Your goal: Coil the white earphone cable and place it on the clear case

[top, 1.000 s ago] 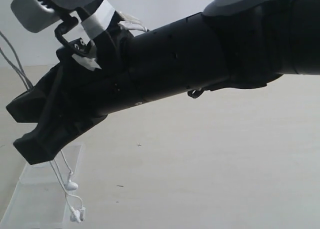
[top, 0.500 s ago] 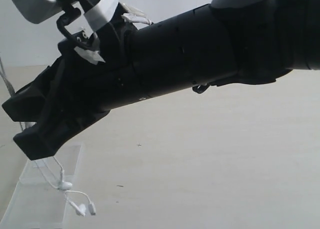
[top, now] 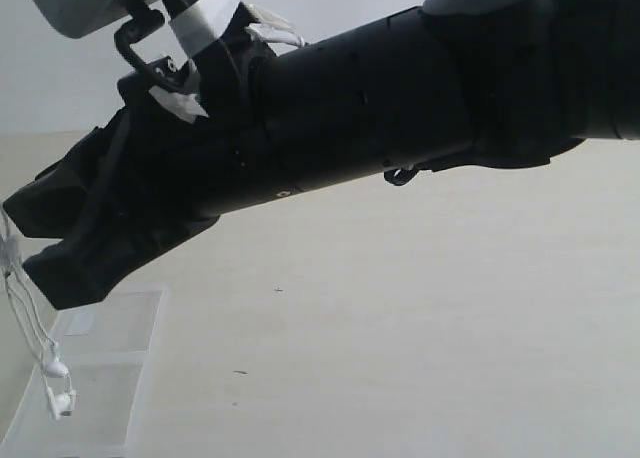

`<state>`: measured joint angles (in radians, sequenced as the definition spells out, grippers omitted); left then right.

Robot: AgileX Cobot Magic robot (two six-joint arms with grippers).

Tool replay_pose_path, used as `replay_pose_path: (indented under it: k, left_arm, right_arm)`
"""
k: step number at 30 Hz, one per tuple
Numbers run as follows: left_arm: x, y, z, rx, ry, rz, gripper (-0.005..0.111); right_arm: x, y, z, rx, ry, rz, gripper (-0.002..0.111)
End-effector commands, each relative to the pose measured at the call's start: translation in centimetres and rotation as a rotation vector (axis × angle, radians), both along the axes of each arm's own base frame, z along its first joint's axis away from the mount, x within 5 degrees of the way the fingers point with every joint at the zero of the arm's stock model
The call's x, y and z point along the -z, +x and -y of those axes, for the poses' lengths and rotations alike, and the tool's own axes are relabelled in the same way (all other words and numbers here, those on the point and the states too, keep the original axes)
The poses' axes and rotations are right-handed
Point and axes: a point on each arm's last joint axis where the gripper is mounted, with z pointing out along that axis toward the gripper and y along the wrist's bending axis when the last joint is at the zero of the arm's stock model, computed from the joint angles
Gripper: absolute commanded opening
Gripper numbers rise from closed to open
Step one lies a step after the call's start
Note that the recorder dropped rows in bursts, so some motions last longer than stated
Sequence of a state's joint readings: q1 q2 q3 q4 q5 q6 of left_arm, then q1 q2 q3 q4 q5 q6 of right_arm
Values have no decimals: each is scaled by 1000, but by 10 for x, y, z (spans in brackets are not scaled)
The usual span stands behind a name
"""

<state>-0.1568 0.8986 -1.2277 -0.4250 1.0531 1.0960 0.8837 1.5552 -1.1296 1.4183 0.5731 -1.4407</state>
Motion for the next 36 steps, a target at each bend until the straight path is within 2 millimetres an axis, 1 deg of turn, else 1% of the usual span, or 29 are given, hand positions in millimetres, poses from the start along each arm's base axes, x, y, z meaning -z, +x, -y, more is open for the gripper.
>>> replay_pose_path:
  k: [1, 11, 14, 17, 18, 19, 24, 26, 28, 31, 33, 36]
  left_arm:
    - [-4, -3, 1, 2, -16, 12, 0]
    - [-4, -2, 1, -2, -20, 16, 0]
    - [-4, -3, 1, -1, -24, 16, 0]
    - [-4, -3, 1, -2, -25, 15, 0]
    - [-4, -3, 1, -2, -25, 15, 0]
    - [-4, -3, 1, -2, -25, 15, 0]
    - [-5, -2, 1, -5, -27, 24, 0]
    - [-5, -2, 1, -6, -28, 26, 0]
    - [-5, -2, 1, -7, -29, 29, 0]
    - [-5, -2, 1, -7, -29, 29, 0]
    - [-5, -2, 1, -7, -29, 29, 0]
    - [-5, -2, 1, -6, -31, 28, 0]
  right_arm:
    - [-1, -1, 1, 9, 10, -11, 25]
    - [-1, -1, 1, 7, 11, -14, 25]
    - [-1, -1, 1, 7, 11, -13, 23]
    - [-1, 0, 1, 17, 10, -9, 12]
    - [-1, 0, 1, 18, 10, -6, 4]
    - [-1, 0, 1, 15, 9, 3, 0]
    - [-1, 1, 1, 15, 9, 16, 0]
    - [-1, 1, 1, 16, 10, 14, 4]
    - [-1, 1, 1, 16, 10, 14, 13]
    - [-1, 1, 1, 16, 10, 14, 33]
    - [-1, 1, 1, 16, 10, 14, 43]
    - [-2, 1, 1, 24, 24, -5, 43]
